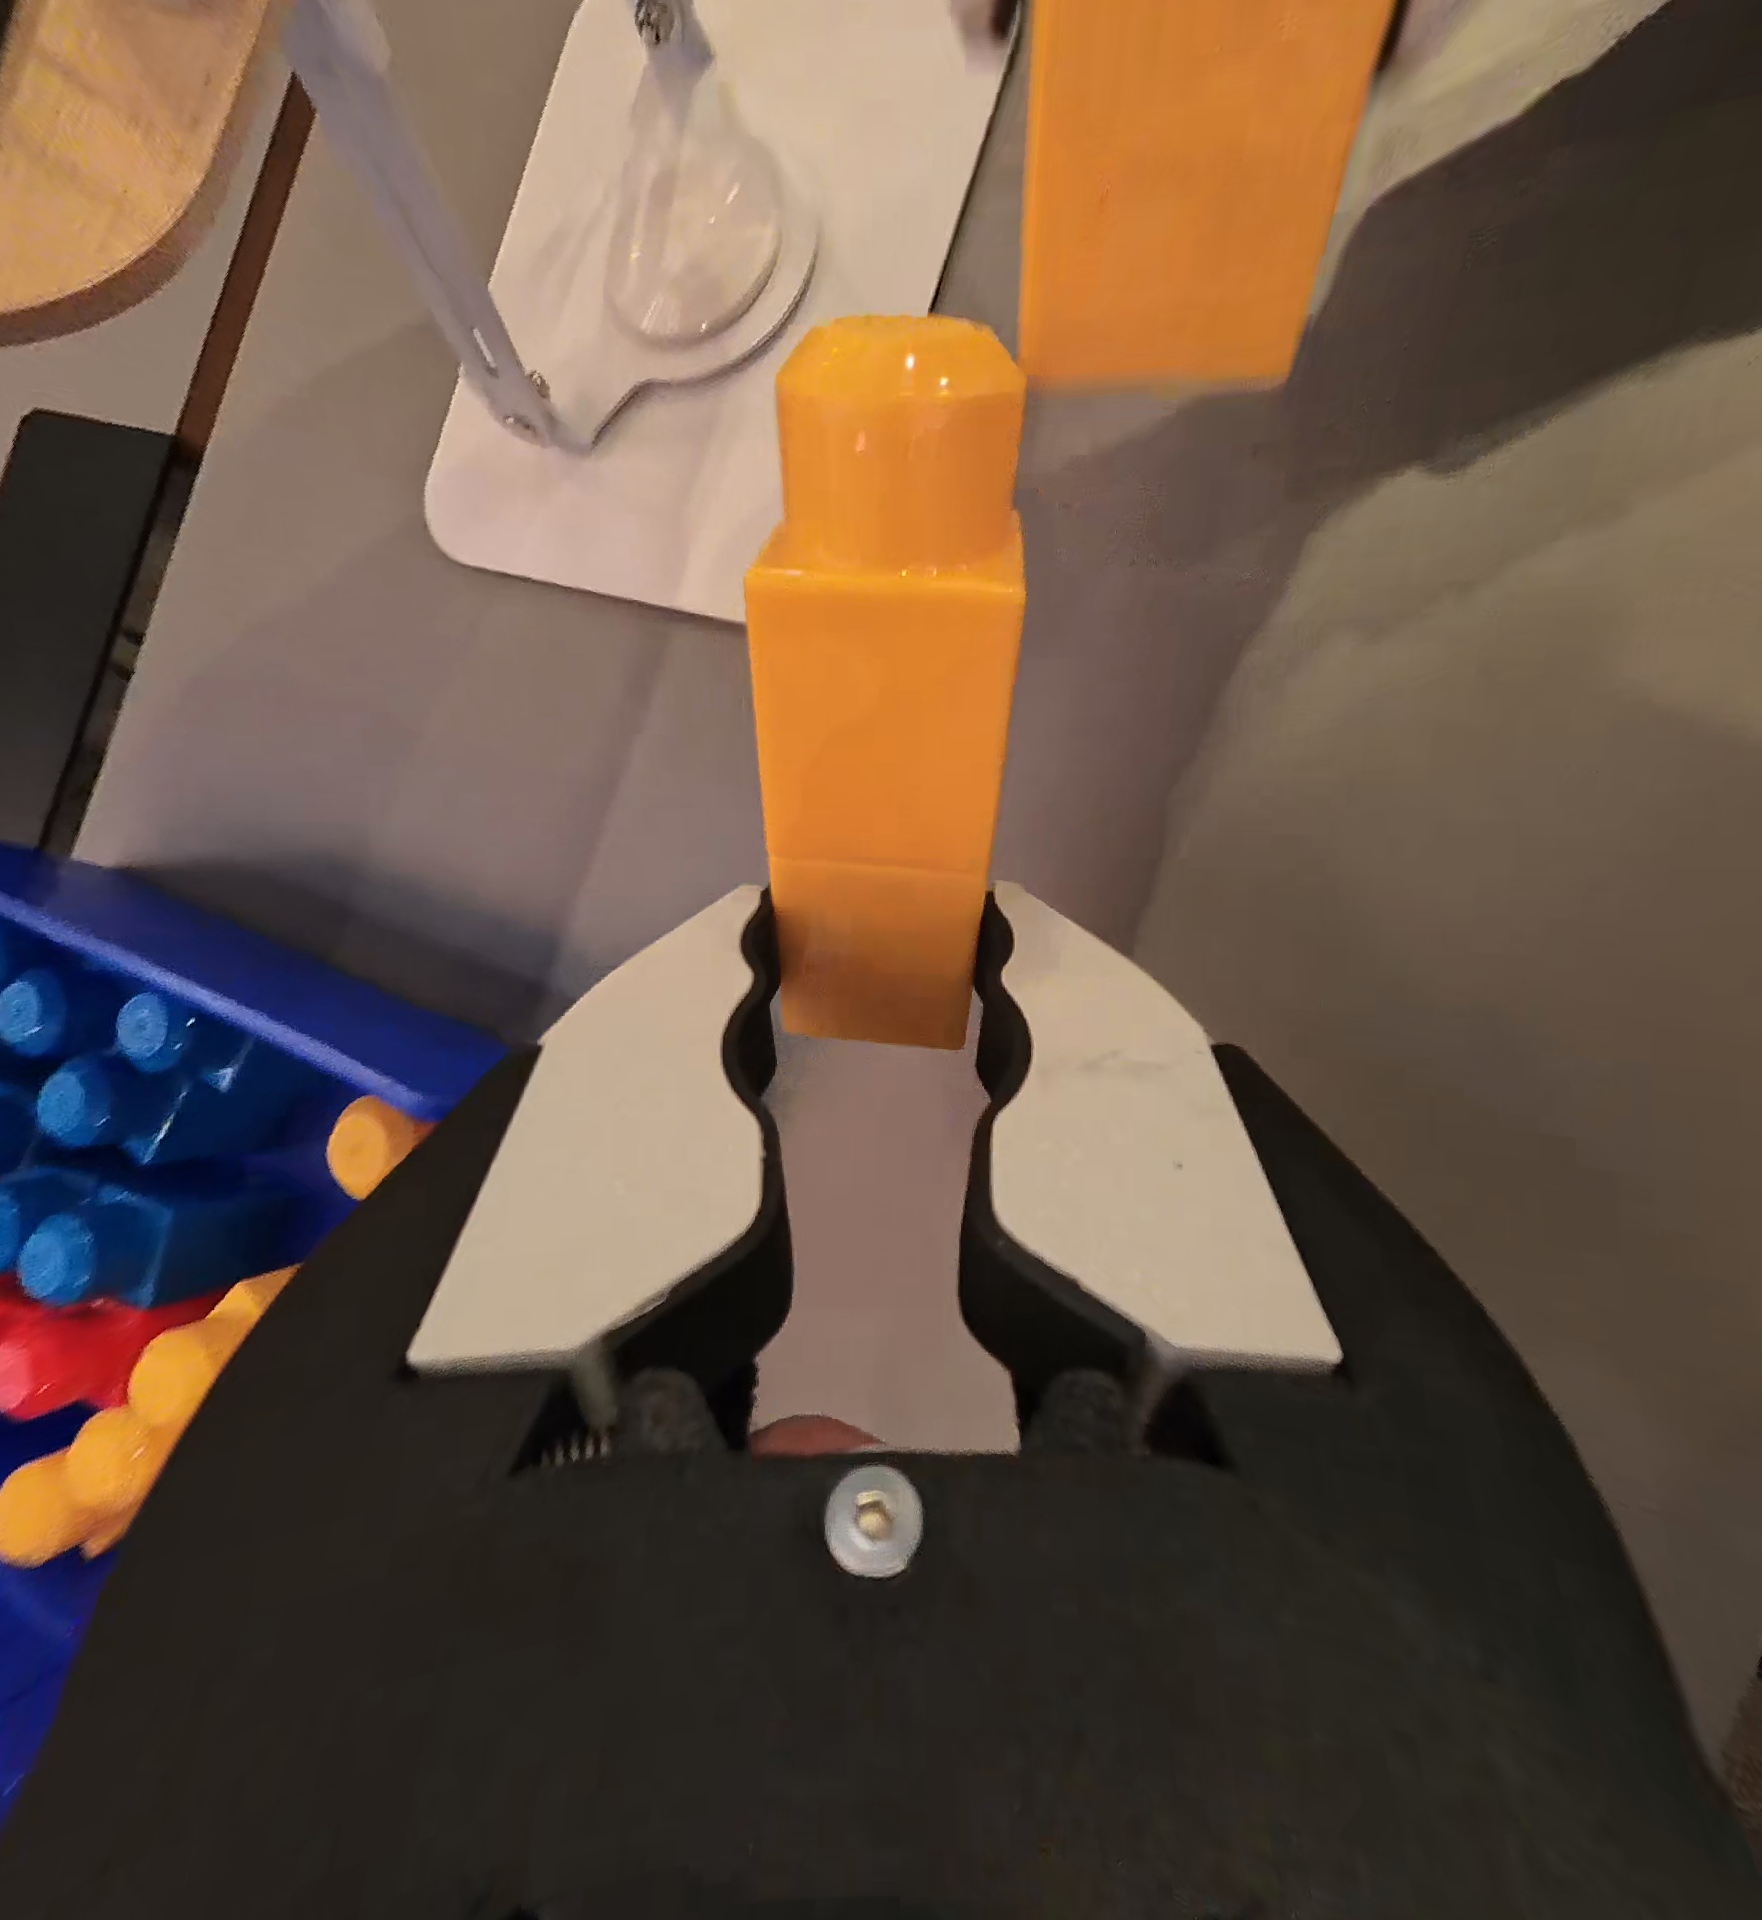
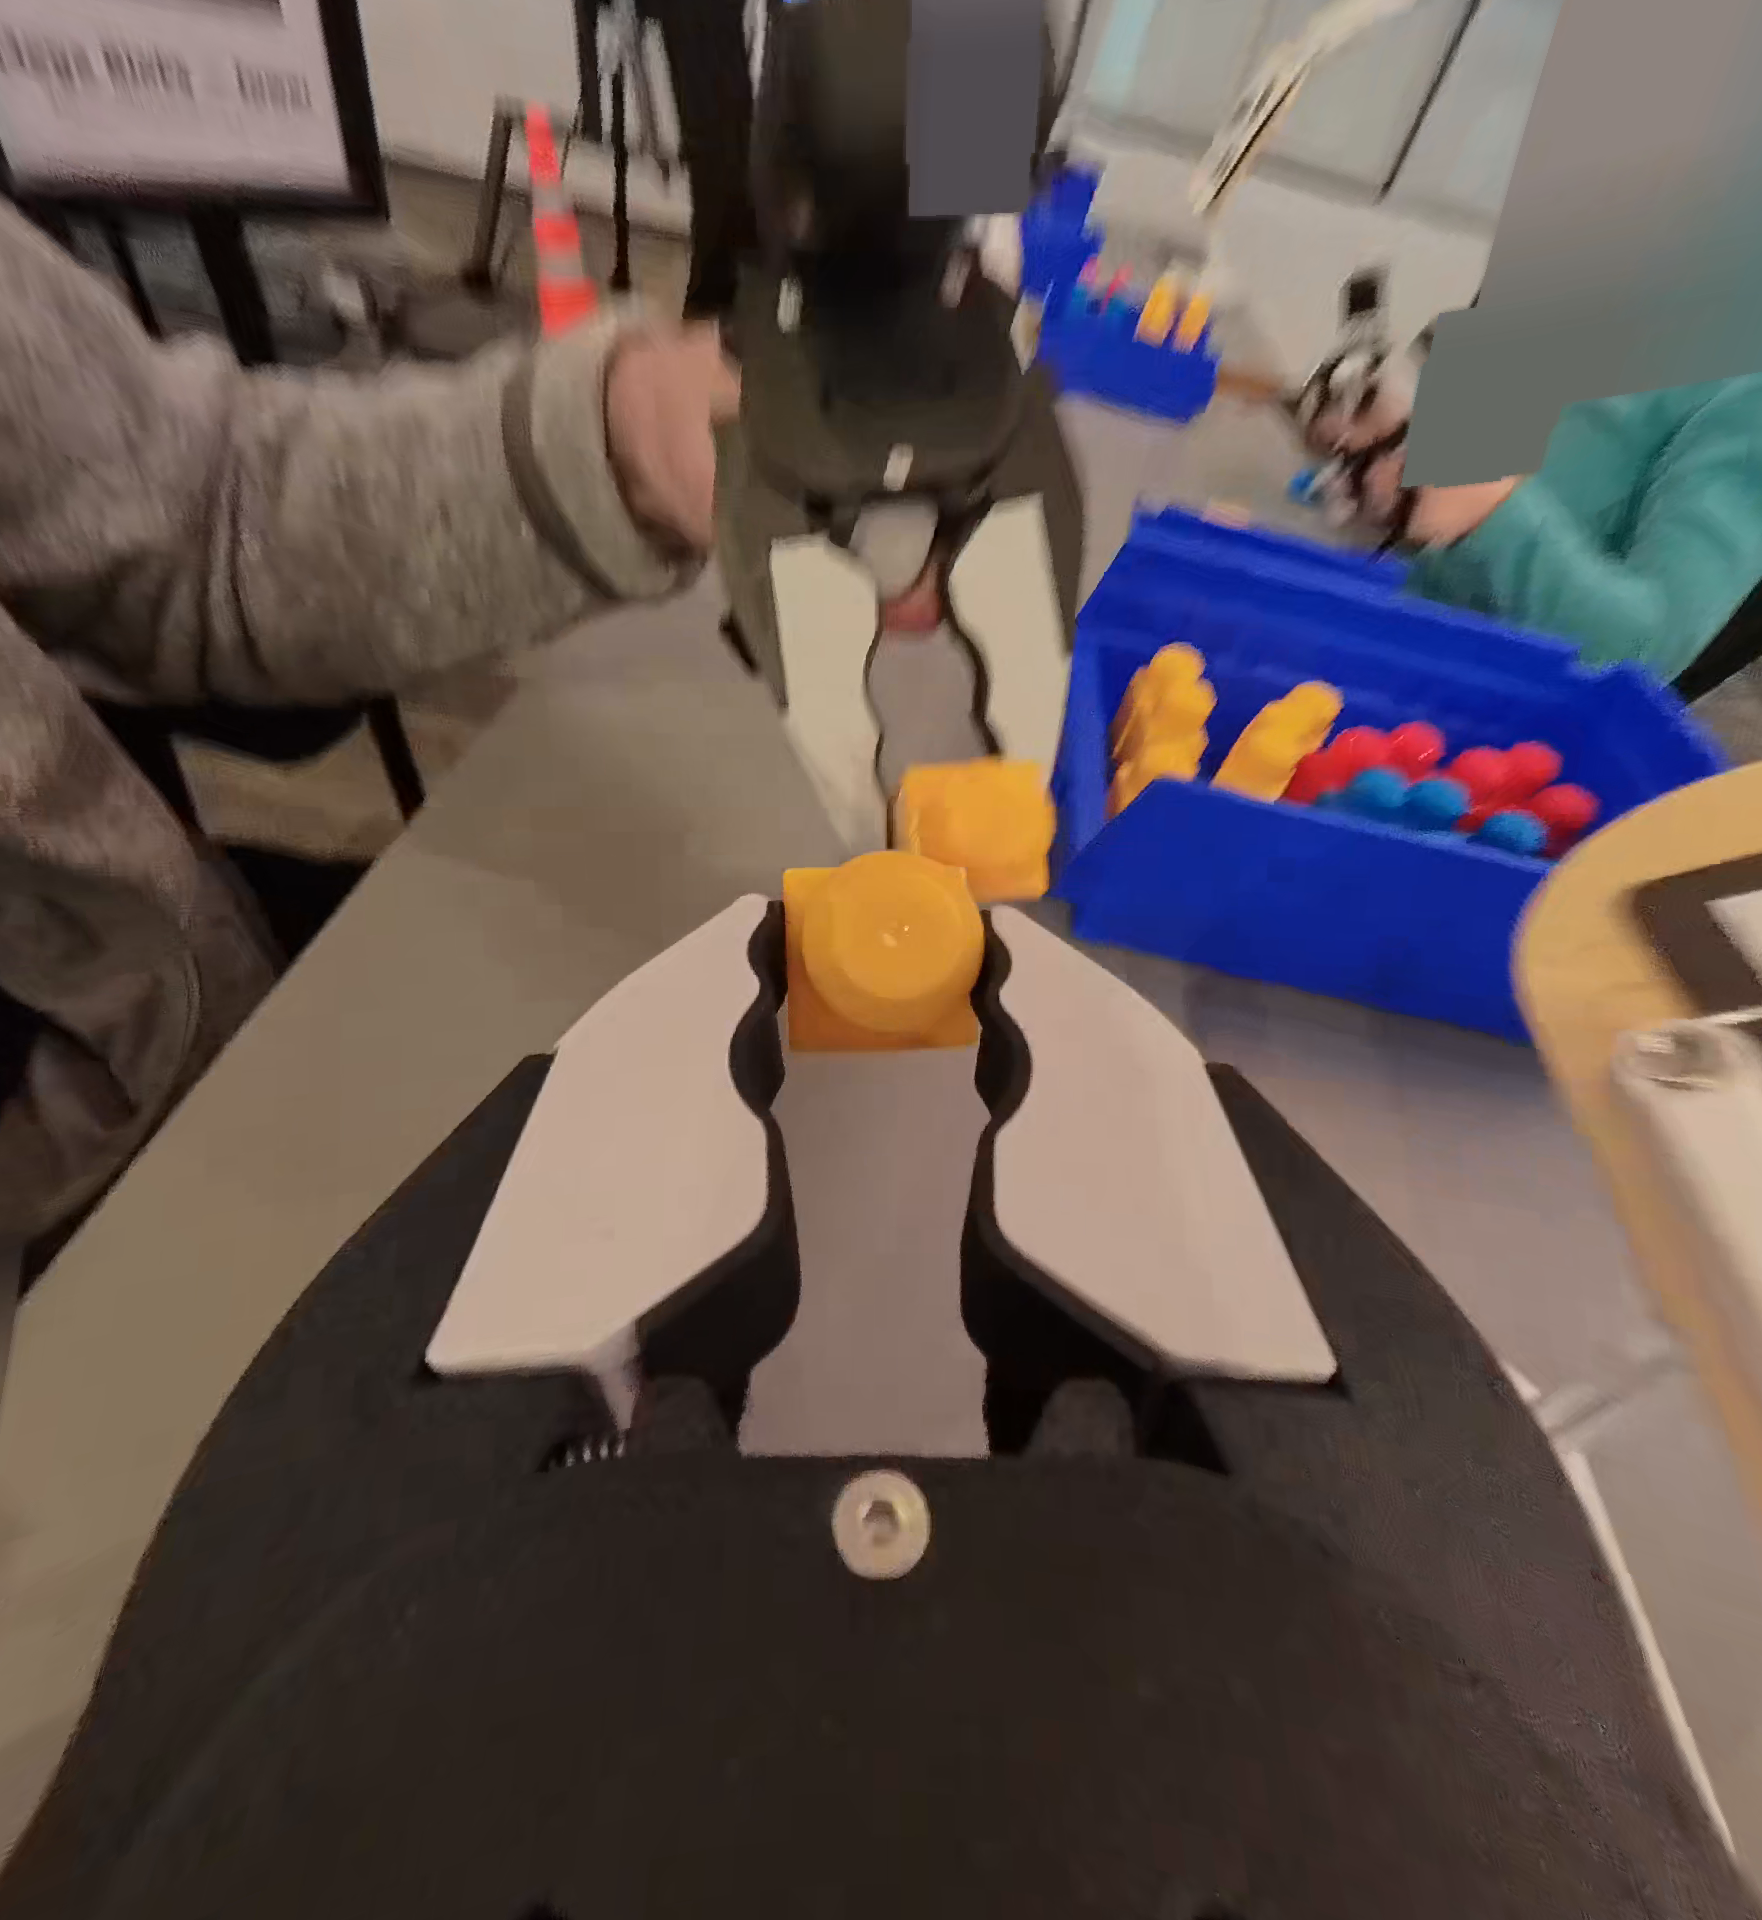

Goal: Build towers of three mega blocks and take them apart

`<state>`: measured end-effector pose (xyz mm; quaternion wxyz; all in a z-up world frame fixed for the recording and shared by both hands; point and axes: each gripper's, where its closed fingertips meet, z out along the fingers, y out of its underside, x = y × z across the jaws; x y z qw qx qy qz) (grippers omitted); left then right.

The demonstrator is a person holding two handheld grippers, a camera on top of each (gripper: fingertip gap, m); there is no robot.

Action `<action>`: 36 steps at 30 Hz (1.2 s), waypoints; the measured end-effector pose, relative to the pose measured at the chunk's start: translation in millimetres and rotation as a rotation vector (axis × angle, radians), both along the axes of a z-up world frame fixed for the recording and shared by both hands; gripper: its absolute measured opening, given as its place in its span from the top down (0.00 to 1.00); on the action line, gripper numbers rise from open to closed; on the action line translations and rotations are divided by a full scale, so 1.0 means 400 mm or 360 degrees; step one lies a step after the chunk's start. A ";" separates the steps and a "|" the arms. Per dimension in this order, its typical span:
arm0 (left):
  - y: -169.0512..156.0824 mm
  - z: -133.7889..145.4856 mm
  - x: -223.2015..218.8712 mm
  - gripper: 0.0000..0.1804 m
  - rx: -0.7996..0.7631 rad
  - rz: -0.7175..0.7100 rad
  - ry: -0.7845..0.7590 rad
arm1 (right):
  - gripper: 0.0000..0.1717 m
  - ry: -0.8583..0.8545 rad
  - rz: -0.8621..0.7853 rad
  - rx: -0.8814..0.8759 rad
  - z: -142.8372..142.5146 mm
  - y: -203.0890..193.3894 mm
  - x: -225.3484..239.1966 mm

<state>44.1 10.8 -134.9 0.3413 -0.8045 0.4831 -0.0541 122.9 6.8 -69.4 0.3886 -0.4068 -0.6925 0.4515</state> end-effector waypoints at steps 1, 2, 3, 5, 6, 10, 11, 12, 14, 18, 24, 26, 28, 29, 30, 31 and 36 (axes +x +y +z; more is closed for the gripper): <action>0.002 -0.004 0.012 0.80 -0.0008 -0.0015 -0.0038 | 0.80 0.0089 -0.0026 -0.0034 0.033 0.010 0.011; 0.003 -0.007 0.025 0.80 -0.0015 -0.0032 -0.0069 | 0.80 0.0162 -0.0050 -0.0053 0.057 0.018 0.020; 0.006 -0.010 0.036 0.80 -0.0013 -0.0042 -0.0084 | 0.80 0.0206 -0.0069 -0.0056 0.071 0.024 0.026; 0.004 -0.012 0.061 0.80 -0.0020 -0.0077 -0.0123 | 0.80 0.0245 -0.0102 -0.0048 0.079 0.031 0.028; 0.004 -0.010 0.073 0.80 -0.0021 -0.0085 -0.0147 | 0.80 0.0239 -0.0102 -0.0052 0.076 0.031 0.025; 0.000 -0.011 0.092 0.80 -0.0023 -0.0103 -0.0131 | 0.80 0.0216 -0.0101 -0.0061 0.061 0.028 0.015; 0.000 -0.008 0.096 0.80 -0.0017 -0.0103 -0.0140 | 0.80 0.0221 -0.0099 -0.0068 0.062 0.029 0.015; -0.002 -0.006 0.102 0.80 -0.0022 -0.0113 -0.0155 | 0.80 0.0218 -0.0089 -0.0068 0.060 0.027 0.016; -0.002 -0.005 0.107 0.80 -0.0012 -0.0116 -0.0142 | 0.80 0.0205 -0.0083 -0.0049 0.054 0.023 0.014; -0.003 0.011 0.113 0.80 0.0034 -0.0112 -0.0161 | 0.80 0.0255 -0.0056 -0.0085 0.063 0.020 0.017; -0.004 0.029 0.123 0.80 0.0092 -0.0107 -0.0148 | 0.80 0.0305 -0.0010 -0.0100 0.073 0.012 0.026; -0.004 0.034 0.125 0.81 0.0107 -0.0103 -0.0142 | 0.80 0.0313 -0.0006 -0.0101 0.074 0.012 0.028; -0.004 0.036 0.126 0.81 0.0110 -0.0097 -0.0141 | 0.80 0.0317 -0.0008 -0.0095 0.075 0.012 0.029; -0.003 0.038 0.126 0.81 0.0126 -0.0094 -0.0131 | 0.80 0.0320 -0.0005 -0.0095 0.076 0.013 0.030; -0.003 0.041 0.127 0.81 0.0134 -0.0092 -0.0130 | 0.80 0.0326 -0.0004 -0.0095 0.077 0.013 0.031; -0.007 0.041 0.129 0.81 0.0119 -0.0097 -0.0130 | 0.80 0.0329 0.0001 -0.0093 0.078 0.012 0.033; -0.012 0.050 0.130 0.81 0.0140 -0.0094 -0.0100 | 0.80 0.0349 0.0020 -0.0062 0.083 0.005 0.037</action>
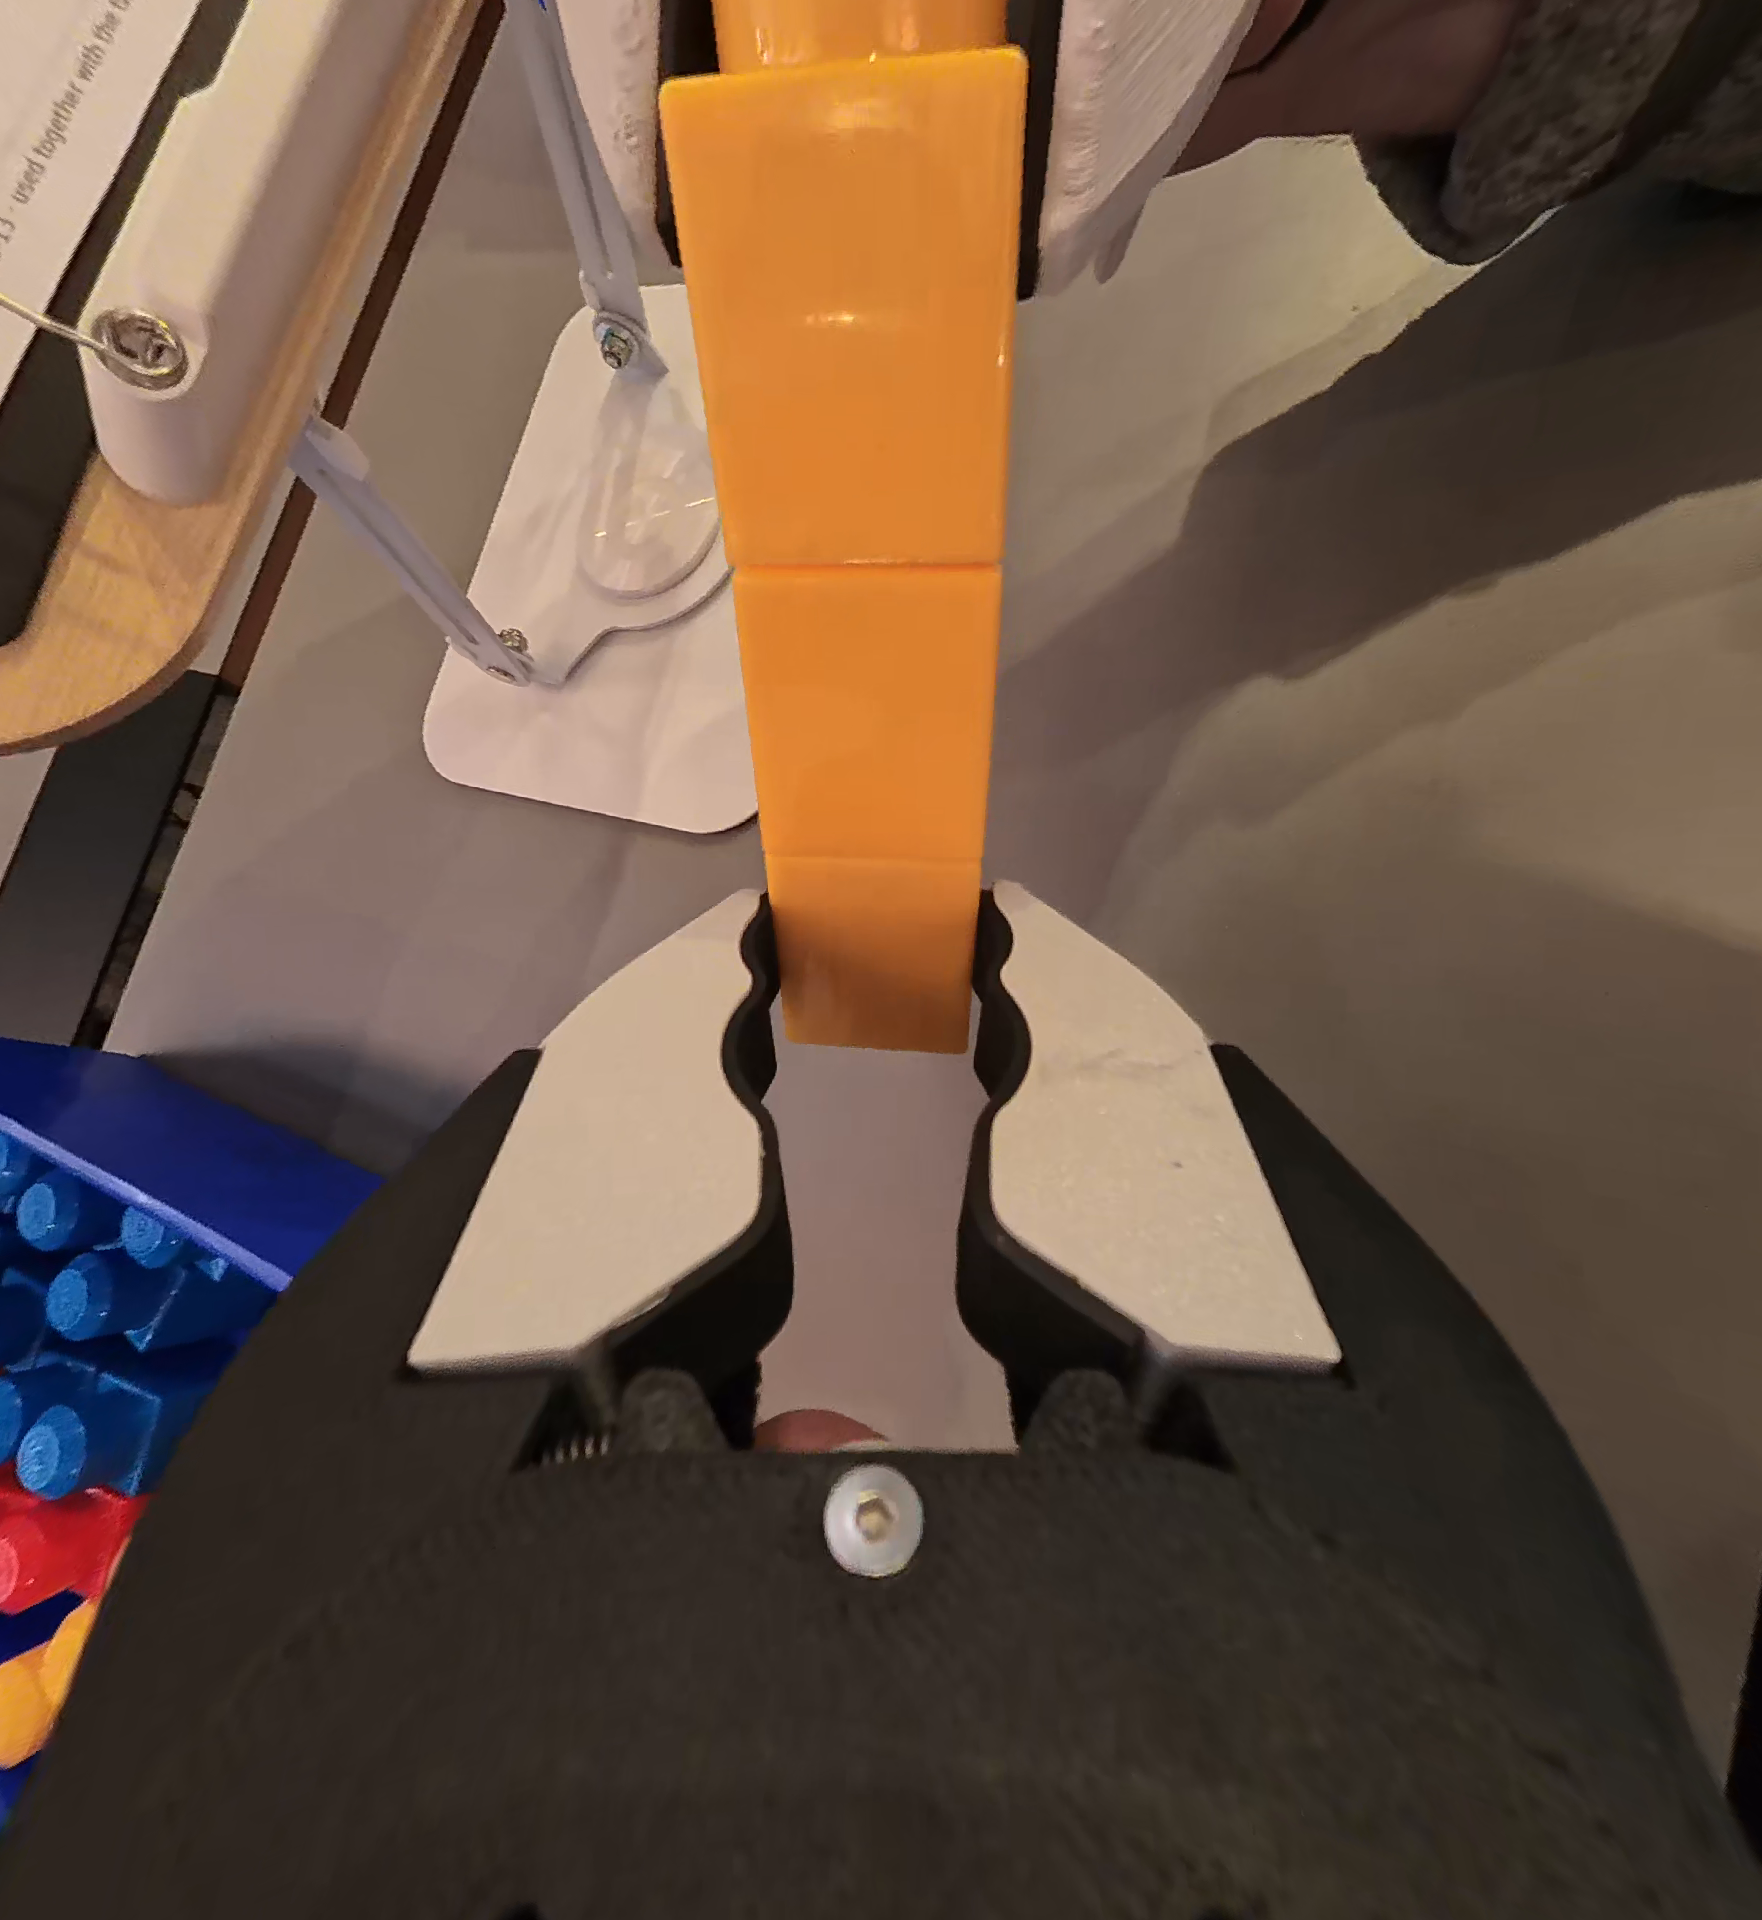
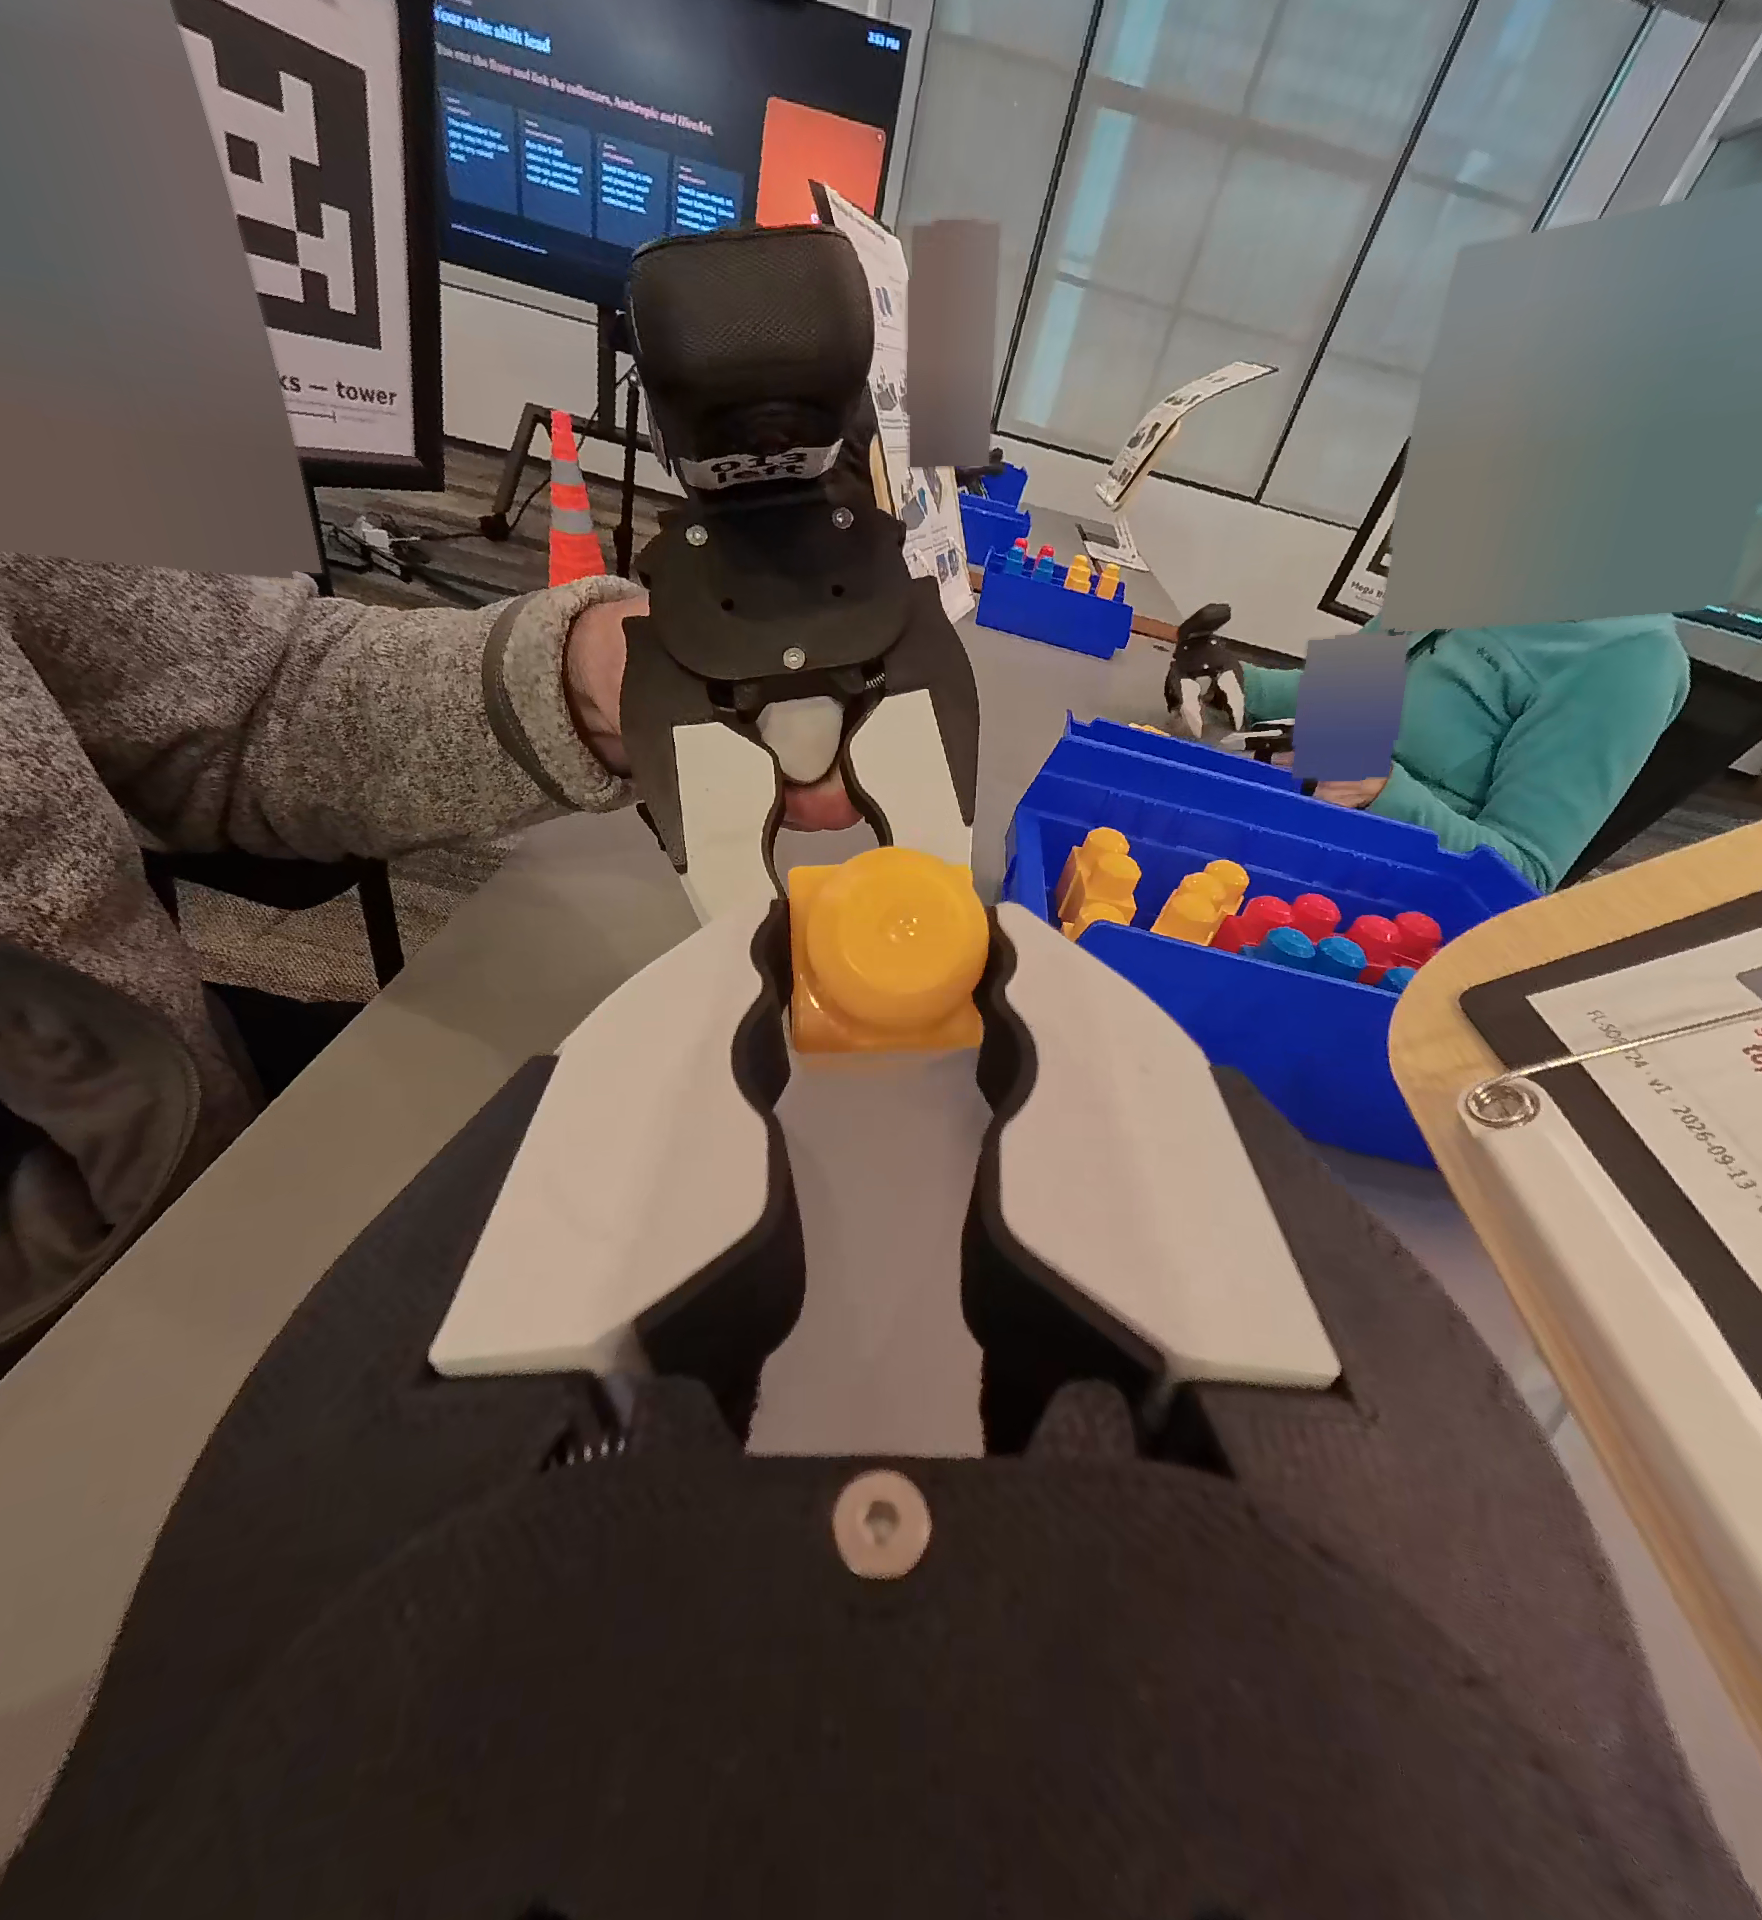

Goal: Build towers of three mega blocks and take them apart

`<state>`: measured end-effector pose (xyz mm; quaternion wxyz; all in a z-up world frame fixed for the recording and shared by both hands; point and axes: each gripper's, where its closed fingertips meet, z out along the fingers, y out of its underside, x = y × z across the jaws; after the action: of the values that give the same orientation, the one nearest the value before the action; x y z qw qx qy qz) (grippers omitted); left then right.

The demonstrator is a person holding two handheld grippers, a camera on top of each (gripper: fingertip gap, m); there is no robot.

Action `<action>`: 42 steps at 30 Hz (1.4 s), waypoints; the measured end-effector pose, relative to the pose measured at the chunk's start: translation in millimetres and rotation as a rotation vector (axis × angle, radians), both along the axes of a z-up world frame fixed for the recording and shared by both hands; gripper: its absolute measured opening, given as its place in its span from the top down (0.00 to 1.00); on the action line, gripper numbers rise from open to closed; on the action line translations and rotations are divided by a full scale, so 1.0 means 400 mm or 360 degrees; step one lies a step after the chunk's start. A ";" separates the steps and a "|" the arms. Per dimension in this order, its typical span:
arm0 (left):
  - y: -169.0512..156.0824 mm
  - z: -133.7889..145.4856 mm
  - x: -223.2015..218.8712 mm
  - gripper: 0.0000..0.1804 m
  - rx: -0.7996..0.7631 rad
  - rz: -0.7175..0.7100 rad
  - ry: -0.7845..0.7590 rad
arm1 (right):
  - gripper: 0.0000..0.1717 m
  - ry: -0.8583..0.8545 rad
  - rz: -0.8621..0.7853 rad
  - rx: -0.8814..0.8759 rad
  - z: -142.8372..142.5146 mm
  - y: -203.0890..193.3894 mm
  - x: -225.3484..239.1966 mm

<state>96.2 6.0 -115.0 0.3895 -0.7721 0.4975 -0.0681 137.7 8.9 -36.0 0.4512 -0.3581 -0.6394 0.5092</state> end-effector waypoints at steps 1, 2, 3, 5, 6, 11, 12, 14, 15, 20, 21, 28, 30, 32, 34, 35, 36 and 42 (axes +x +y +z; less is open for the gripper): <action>-0.002 0.000 0.001 0.81 -0.0008 -0.0003 0.0002 | 0.80 0.0001 0.0004 0.0011 0.000 -0.002 0.001; -0.002 0.003 0.000 0.81 0.0003 -0.0002 0.0006 | 0.79 0.0003 0.0007 0.0017 0.000 -0.003 0.002; -0.005 0.003 0.002 0.81 -0.0004 -0.0007 0.0004 | 0.80 0.0003 0.0012 0.0017 0.001 -0.004 0.003; -0.004 0.005 0.002 0.81 0.0007 -0.0001 0.0017 | 0.79 0.0004 0.0016 0.0023 0.002 -0.006 0.004; -0.007 0.005 0.004 0.81 -0.0002 -0.0008 0.0013 | 0.79 0.0008 0.0021 0.0023 0.003 -0.007 0.005; -0.008 0.005 0.005 0.81 0.0001 -0.0005 0.0025 | 0.79 0.0002 0.0031 0.0038 0.001 -0.010 0.007; -0.009 0.004 0.006 0.81 -0.0005 -0.0008 0.0023 | 0.79 0.0002 0.0032 0.0037 0.002 -0.010 0.007; -0.008 0.006 0.005 0.81 0.0011 -0.0003 0.0033 | 0.79 0.0003 0.0032 0.0044 0.001 -0.011 0.007; -0.010 0.006 0.007 0.81 0.0003 -0.0008 0.0028 | 0.79 0.0004 0.0036 0.0038 0.002 -0.011 0.008; -0.007 0.005 0.004 0.81 0.0020 0.0006 0.0056 | 0.79 -0.0007 0.0034 0.0044 -0.001 -0.010 0.008; -0.009 0.003 0.006 0.81 0.0005 0.0002 0.0056 | 0.79 -0.0008 0.0037 0.0044 -0.001 -0.011 0.008; 0.002 0.008 0.022 0.80 -0.0022 -0.0026 -0.0148 | 0.73 0.0028 0.0032 -0.0103 0.021 0.008 0.009; 0.002 0.003 0.035 0.80 -0.0087 -0.0047 -0.0258 | 0.68 0.0012 -0.0002 -0.0187 0.013 0.033 0.009; 0.004 0.010 0.049 0.80 -0.0138 -0.0068 -0.0418 | 0.68 0.0026 -0.0017 -0.0237 0.013 0.045 0.012; 0.006 0.022 0.061 0.80 -0.0194 -0.0086 -0.0587 | 0.67 -0.0001 -0.0019 -0.0277 0.008 0.051 0.011; 0.005 0.027 0.068 0.80 -0.0221 -0.0103 -0.0664 | 0.67 -0.0014 -0.0018 -0.0293 0.004 0.053 0.010; 0.003 0.028 0.075 0.80 -0.0253 -0.0125 -0.0728 | 0.68 -0.0037 -0.0004 -0.0314 -0.002 0.052 0.008; 0.014 0.017 0.098 0.80 -0.0329 -0.0132 -0.0893 | 0.71 -0.0146 0.0005 -0.0347 -0.030 0.040 -0.011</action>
<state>135.4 11.5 -108.3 0.4280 -0.7377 0.3919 -0.3450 133.2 25.0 -48.2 0.3789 -0.4269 -0.6009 0.5596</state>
